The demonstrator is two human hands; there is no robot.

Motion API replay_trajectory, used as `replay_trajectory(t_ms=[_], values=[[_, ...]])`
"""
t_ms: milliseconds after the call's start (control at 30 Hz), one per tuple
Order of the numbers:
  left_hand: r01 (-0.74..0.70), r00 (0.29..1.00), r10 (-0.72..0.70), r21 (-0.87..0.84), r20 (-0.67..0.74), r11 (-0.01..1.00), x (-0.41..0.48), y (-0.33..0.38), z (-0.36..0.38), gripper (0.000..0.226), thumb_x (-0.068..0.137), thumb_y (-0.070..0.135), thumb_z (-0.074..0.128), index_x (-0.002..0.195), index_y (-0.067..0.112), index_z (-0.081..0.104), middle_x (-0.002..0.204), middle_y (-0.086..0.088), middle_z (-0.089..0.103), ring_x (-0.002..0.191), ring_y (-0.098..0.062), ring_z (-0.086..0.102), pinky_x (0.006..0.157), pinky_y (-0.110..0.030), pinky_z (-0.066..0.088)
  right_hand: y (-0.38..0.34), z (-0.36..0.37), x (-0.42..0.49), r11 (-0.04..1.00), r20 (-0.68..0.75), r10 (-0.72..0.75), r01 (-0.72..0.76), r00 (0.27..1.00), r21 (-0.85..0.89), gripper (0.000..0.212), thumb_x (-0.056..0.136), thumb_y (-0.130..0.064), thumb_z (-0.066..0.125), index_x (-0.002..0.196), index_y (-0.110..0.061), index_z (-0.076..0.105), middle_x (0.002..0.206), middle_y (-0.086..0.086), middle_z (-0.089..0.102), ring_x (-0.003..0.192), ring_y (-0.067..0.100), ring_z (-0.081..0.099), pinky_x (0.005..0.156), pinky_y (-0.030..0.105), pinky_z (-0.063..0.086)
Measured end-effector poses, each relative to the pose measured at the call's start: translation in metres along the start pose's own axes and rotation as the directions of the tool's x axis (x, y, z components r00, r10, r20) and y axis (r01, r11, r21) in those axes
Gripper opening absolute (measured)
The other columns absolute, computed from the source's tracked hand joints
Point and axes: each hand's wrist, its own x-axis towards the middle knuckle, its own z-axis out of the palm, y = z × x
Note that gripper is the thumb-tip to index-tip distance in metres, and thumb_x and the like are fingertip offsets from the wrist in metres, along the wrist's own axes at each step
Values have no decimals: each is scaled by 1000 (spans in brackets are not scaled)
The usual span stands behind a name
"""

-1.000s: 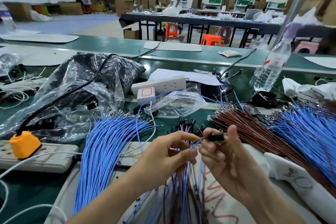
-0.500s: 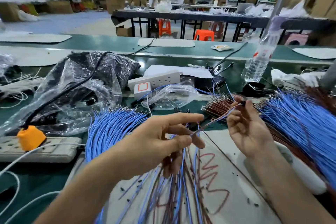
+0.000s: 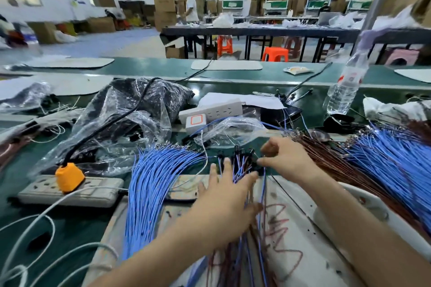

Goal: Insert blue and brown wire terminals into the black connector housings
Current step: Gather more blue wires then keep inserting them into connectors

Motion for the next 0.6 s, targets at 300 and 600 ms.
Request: replay_trajectory(t_ms=[300, 600], values=[[-17, 996, 11, -67, -87, 998, 21, 0, 43, 65, 95, 36, 44, 149, 37, 7, 158, -12, -17, 144, -34, -17, 116, -43, -8, 34, 27, -32, 991, -262, -30, 63, 965, 116, 16, 81, -3, 66, 82, -18, 59, 72, -9, 63, 70, 8, 59, 60, 9, 38], [-198, 958, 144, -208, -248, 958, 22, -6, 50, 50, 93, 20, 48, 141, 28, 37, 160, -2, -1, 147, -19, -3, 119, -33, 10, 35, 21, -35, 935, -349, -71, 184, 935, 303, 19, 85, -1, 66, 82, -19, 60, 76, -7, 66, 70, 8, 63, 60, 7, 44]])
